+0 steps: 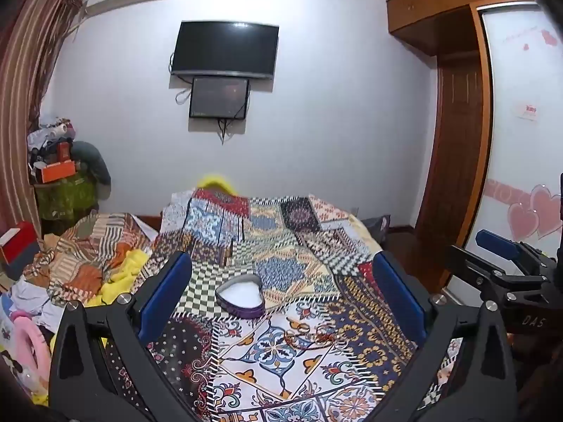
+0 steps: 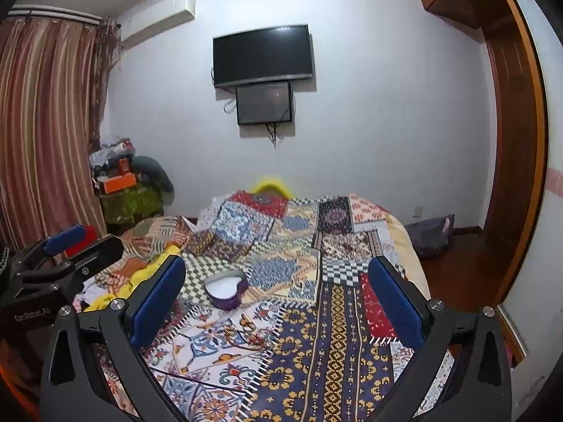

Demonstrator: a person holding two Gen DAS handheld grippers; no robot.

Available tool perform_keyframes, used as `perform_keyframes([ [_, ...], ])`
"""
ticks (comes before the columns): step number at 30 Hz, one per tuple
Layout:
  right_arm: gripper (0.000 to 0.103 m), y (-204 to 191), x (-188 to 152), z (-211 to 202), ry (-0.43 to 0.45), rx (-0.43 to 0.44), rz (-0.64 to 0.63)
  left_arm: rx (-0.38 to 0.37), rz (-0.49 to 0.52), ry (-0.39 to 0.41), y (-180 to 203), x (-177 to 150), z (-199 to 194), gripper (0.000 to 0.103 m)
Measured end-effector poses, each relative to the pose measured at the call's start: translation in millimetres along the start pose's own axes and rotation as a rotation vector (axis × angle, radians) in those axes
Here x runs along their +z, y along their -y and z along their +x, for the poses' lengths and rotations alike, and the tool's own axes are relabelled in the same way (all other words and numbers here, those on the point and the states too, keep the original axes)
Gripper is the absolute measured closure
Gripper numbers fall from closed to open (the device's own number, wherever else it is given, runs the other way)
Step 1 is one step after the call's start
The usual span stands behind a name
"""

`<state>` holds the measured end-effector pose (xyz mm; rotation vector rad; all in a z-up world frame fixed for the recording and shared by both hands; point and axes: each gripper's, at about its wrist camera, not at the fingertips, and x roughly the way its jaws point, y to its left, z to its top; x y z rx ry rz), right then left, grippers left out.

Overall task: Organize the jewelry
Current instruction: 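Move both tools toward the jewelry pile beside the purple heart tin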

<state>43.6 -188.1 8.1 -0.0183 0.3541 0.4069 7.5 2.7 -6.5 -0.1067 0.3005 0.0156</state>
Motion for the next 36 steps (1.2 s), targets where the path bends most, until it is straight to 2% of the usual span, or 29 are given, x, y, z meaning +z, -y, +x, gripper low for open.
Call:
perform_keyframes([
  [6, 0.000, 12, -23, 39, -0.122, -0.029, 0.000, 0.033, -0.024, -0.103, -28, -24, 44, 0.000],
  [7, 0.000, 13, -26, 44, -0.139, -0.031, -0.001, 0.042, -0.016, -0.074, -29, -26, 48, 0.000],
  [9, 0.000, 17, -36, 57, -0.187, -0.035, -0.004, 0.056, -0.010, -0.090, -32, -36, 63, 0.000],
  [12, 0.000, 21, -48, 71, -0.246, -0.035, -0.008, 0.055, -0.024, -0.177, -39, -53, 84, 0.000],
  [14, 0.000, 23, -57, 81, -0.286, -0.027, -0.012, 0.047, -0.030, -0.224, -42, -66, 99, 0.006],
  [16, 0.000, 24, -65, 89, -0.320, -0.017, -0.017, 0.048, -0.030, -0.330, -44, -75, 102, 0.011],
  [18, 0.002, 25, -71, 95, -0.354, 0.004, -0.013, 0.040, -0.028, -0.387, -46, -85, 111, 0.013],
  [20, 0.007, 25, -76, 100, -0.378, 0.027, -0.008, 0.019, -0.044, -0.427, -47, -94, 121, 0.017],
  [25, 0.026, 19, -81, 118, -0.435, 0.102, -0.016, -0.009, -0.071, -0.489, -48, -107, 139, 0.019],
  [29, 0.042, 10, -84, 131, -0.471, 0.129, -0.056, -0.020, -0.050, -0.509, -50, -110, 148, 0.039],
  [32, 0.047, 8, -86, 138, -0.495, 0.152, -0.066, -0.037, -0.043, -0.510, -46, -110, 154, 0.048],
  [34, 0.057, 8, -88, 143, -0.514, 0.160, -0.072, -0.047, -0.028, -0.510, -45, -109, 159, 0.053],
  [36, 0.062, 8, -89, 146, -0.529, 0.165, -0.070, -0.066, -0.029, -0.508, -41, -109, 164, 0.059],
])
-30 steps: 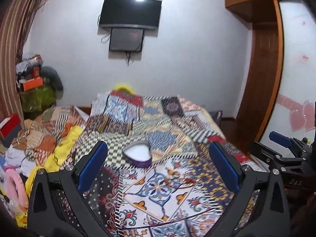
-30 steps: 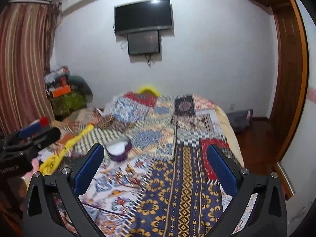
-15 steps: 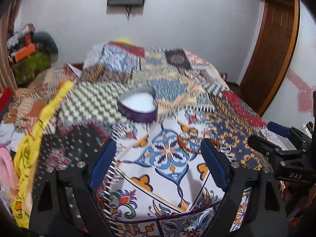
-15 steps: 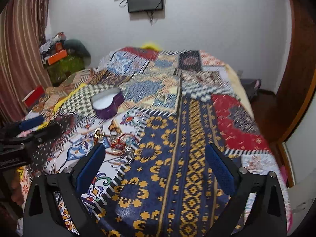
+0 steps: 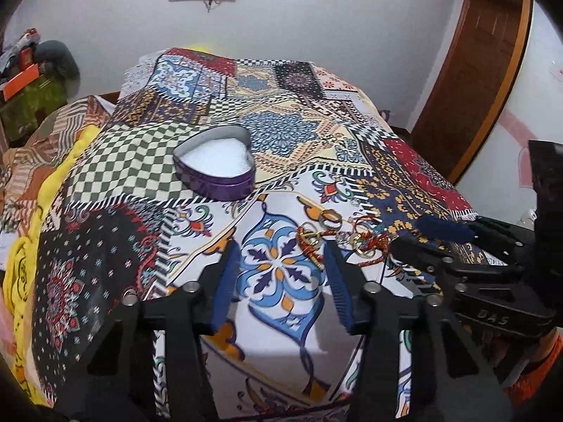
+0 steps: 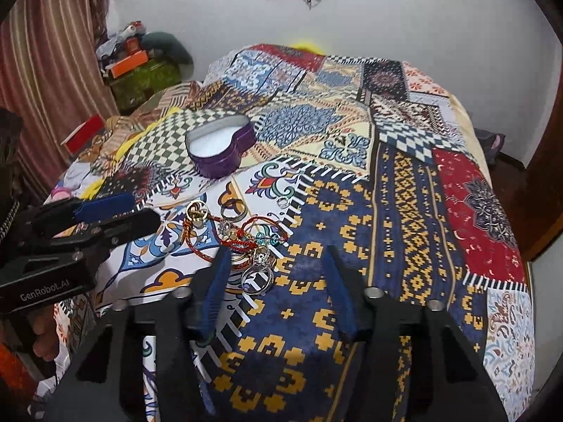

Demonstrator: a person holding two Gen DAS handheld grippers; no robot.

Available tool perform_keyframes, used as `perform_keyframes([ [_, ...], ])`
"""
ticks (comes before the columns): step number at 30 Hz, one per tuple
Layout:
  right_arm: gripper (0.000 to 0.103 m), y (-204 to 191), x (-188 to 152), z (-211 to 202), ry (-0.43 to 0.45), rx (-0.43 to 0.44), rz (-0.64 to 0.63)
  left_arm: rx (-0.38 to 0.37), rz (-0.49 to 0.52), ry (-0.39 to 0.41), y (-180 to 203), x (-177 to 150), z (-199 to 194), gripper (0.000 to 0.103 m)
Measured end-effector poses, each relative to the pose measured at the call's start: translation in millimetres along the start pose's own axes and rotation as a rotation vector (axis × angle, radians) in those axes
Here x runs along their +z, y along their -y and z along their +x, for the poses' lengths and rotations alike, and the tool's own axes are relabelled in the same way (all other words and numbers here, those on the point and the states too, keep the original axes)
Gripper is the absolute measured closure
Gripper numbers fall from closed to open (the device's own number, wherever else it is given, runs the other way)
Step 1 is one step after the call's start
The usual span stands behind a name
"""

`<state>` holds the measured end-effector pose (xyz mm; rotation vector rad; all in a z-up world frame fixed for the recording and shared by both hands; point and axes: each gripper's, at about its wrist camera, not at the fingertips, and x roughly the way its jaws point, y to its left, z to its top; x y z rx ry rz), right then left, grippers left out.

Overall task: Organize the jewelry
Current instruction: 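Move both tools toward the jewelry pile beside the purple heart tin, then grasp a gold ring with the left tool while the right tool grasps a silver ring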

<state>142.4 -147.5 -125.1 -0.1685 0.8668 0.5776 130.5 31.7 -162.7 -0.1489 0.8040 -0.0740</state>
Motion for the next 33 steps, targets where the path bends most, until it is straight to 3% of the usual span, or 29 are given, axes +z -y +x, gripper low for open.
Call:
perform_keyframes([
  [5, 0.069, 2, 0, 4, -0.017, 0.019, -0.005, -0.046, 0.006, 0.001, 10, 5, 9, 0.070],
  [12, 0.087, -1, 1, 9, -0.025, 0.051, -0.025, -0.088, 0.027, -0.010, 22, 7, 18, 0.072],
  [25, 0.090, 11, -2, 4, -0.001, 0.077, 0.028, -0.077, 0.103, -0.006, 33, 15, 27, 0.072],
  [33, 0.090, 23, -4, -4, 0.016, 0.082, 0.080, -0.031, 0.157, -0.040, 40, 9, 42, 0.074],
])
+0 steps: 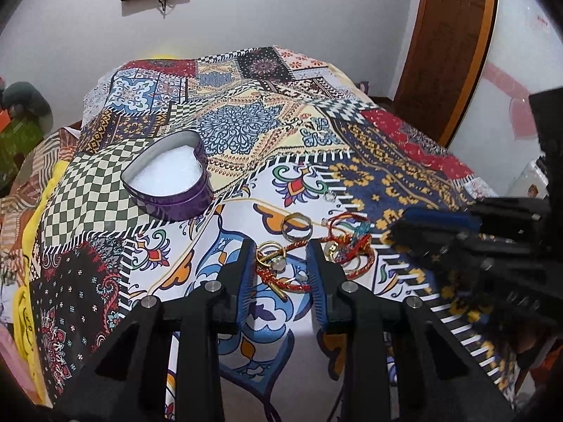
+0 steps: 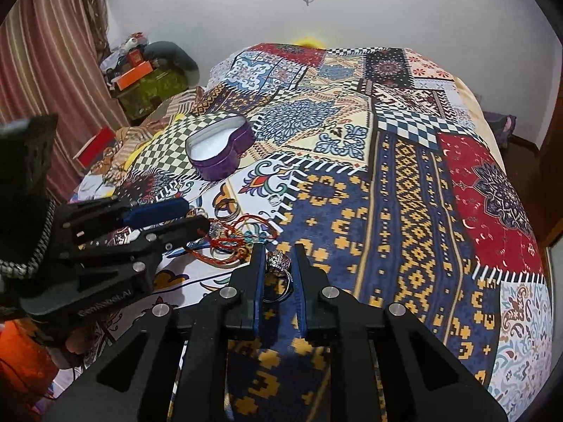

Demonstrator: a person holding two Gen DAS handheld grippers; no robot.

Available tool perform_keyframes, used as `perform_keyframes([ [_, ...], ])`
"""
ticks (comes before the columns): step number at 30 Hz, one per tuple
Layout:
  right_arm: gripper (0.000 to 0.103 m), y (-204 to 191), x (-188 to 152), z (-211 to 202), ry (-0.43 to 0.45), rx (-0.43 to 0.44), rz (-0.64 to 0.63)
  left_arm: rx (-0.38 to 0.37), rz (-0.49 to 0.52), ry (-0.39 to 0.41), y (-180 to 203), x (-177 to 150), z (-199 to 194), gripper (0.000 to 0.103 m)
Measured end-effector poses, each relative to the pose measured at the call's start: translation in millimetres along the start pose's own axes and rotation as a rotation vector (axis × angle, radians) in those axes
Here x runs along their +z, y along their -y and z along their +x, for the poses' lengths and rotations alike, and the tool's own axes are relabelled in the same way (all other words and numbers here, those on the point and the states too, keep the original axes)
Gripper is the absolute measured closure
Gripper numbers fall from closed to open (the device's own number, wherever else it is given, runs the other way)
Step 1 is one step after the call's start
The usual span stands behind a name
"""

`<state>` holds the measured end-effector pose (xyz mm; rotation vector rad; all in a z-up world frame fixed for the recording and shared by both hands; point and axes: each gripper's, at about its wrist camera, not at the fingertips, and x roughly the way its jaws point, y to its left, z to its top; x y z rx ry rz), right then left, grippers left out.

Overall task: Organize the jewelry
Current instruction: 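Grasp a gold ring with the left tool while the right tool grasps a silver ring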

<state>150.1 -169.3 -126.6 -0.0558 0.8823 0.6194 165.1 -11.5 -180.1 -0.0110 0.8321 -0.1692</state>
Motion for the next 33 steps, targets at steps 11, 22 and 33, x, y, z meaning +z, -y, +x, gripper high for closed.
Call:
perform_keyframes([
  [11, 0.090, 5, 1, -9, 0.023, -0.009, 0.019, 0.017, 0.017, 0.004, 2, 1, 0, 0.088],
  [22, 0.090, 2, 12, -30, 0.075, -0.029, 0.011, 0.011, 0.010, 0.073, 3, 9, -32, 0.088],
  [33, 0.090, -16, 28, -39, 0.123, -0.034, -0.034, 0.038, -0.035, 0.149, -17, 18, -62, 0.088],
])
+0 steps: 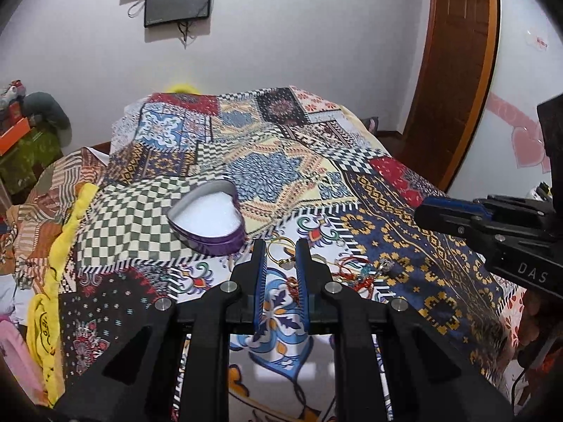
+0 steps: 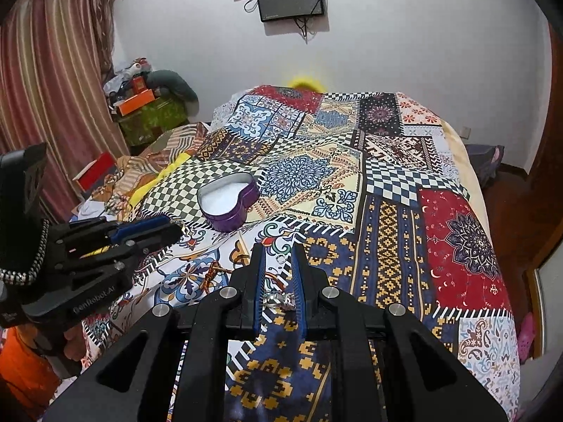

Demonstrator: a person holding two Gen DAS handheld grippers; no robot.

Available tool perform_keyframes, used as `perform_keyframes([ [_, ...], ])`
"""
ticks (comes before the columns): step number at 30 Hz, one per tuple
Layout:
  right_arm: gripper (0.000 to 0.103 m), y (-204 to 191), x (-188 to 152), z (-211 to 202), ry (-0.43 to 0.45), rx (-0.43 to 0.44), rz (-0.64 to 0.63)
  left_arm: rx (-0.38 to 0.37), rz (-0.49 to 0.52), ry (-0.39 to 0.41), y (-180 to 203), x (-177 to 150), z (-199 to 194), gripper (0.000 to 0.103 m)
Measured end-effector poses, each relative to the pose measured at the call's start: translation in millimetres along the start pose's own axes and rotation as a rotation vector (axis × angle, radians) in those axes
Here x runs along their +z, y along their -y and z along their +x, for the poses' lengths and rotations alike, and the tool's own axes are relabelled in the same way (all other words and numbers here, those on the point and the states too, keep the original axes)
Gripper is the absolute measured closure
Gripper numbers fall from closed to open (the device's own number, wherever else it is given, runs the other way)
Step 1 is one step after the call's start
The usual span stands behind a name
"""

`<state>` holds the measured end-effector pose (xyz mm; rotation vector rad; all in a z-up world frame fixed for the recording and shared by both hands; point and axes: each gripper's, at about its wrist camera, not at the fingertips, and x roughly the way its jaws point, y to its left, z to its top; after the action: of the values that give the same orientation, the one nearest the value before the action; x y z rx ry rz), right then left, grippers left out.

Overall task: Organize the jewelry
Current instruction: 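Grasp a gold ring with the left tool while the right tool grasps a silver ring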

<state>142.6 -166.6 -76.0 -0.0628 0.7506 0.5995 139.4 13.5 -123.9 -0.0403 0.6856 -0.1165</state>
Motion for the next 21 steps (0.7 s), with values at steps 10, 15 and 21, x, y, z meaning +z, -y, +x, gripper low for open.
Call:
perform_keyframes([
  [10, 0.060, 3, -19, 20, -0.110, -0.040, -0.023, 0.003, -0.038, -0.020, -13, -15, 0, 0.088],
  [15, 0.060, 6, -23, 37, -0.154, -0.045, -0.025, 0.016, -0.046, -0.042, -17, -23, 5, 0.088],
  [21, 0.076, 6, -27, 52, -0.188, -0.027, -0.040, 0.021, -0.061, -0.050, -23, -27, 8, 0.088],
])
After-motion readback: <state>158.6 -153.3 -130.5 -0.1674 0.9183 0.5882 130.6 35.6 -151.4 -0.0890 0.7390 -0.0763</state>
